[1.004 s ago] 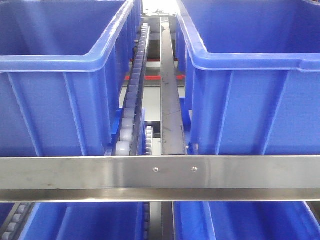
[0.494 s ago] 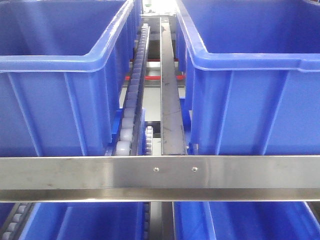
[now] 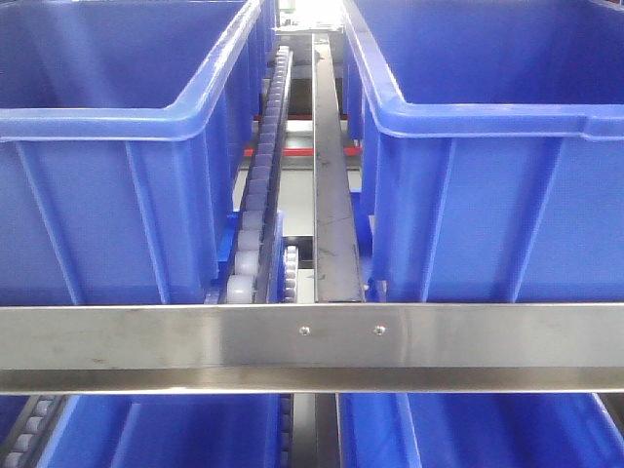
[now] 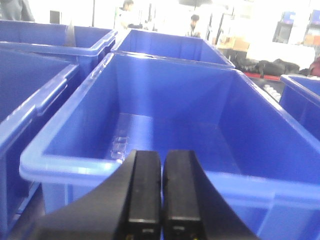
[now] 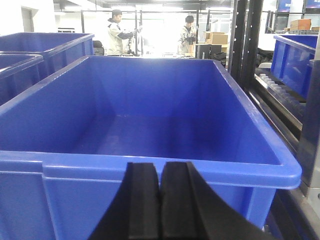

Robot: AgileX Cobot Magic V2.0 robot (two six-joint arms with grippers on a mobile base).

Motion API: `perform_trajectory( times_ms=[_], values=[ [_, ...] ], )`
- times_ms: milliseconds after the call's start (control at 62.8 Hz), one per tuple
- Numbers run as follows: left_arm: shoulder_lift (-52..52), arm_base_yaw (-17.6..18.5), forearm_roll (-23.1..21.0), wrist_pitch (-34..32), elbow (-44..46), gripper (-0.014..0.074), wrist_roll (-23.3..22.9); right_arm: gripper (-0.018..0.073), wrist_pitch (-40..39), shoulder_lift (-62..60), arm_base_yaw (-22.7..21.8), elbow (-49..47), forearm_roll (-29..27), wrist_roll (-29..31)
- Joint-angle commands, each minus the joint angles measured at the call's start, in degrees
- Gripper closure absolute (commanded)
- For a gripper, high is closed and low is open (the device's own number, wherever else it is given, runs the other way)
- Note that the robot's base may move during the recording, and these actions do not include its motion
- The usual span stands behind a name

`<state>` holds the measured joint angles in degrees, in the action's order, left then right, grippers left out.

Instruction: Pick and sort blue part to right shelf

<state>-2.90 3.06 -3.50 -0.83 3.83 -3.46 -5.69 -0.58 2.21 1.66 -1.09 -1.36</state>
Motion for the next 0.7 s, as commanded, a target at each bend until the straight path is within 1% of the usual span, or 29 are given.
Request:
perform_trajectory(
  times_ms=[0, 159, 191, 207, 271, 414, 589, 685],
  values=[
    [2.08, 0.26, -0.63, -5.85, -0.86, 0.0472, -0.32, 0.0504, -4.77, -1.29, -0.29, -1.16, -0.09, 0.04],
    [4.59, 1.21, -0.63, -6.60, -5.74, 0.0472, -0.32, 0.0504, -4.77, -1.29, -0.29, -1.16, -0.09, 0.04],
    [4.59, 1.23, -0.49, -3.66, -5.57, 0.0472, -0.32, 0.0504, -4.77, -1.29, -0.29, -1.16, -0.09, 0.04],
    [4.59, 1.23, -0.31, -3.32, -5.57, 0.0472, -0.32, 0.0504, -4.77, -1.29, -0.29, -1.16, -0.09, 0.04],
    [4.59, 1.23, 0.48, -3.44, -5.57, 0.0472, -0.32, 0.0504, -4.70, -1.29, -0.29, -1.16, -0.09, 0.04],
    [4.59, 1.23, 0.48, -3.69, -5.57, 0.0472, -0.32, 0.0504, -4.70, -1.29, -0.29, -1.16, -0.09, 0.04],
    [4.59, 1.23, 2.46, -3.69, -5.57, 0.0472, -0.32, 0.0504, -4.70, -1.29, -0.29, -1.16, -0.09, 0.04],
    [4.59, 1.23, 2.35, -3.69, -5.57, 0.0472, 1.46, 0.0504, -4.70, -1.29, -0.29, -1.16, -0.09, 0.04]
  ],
)
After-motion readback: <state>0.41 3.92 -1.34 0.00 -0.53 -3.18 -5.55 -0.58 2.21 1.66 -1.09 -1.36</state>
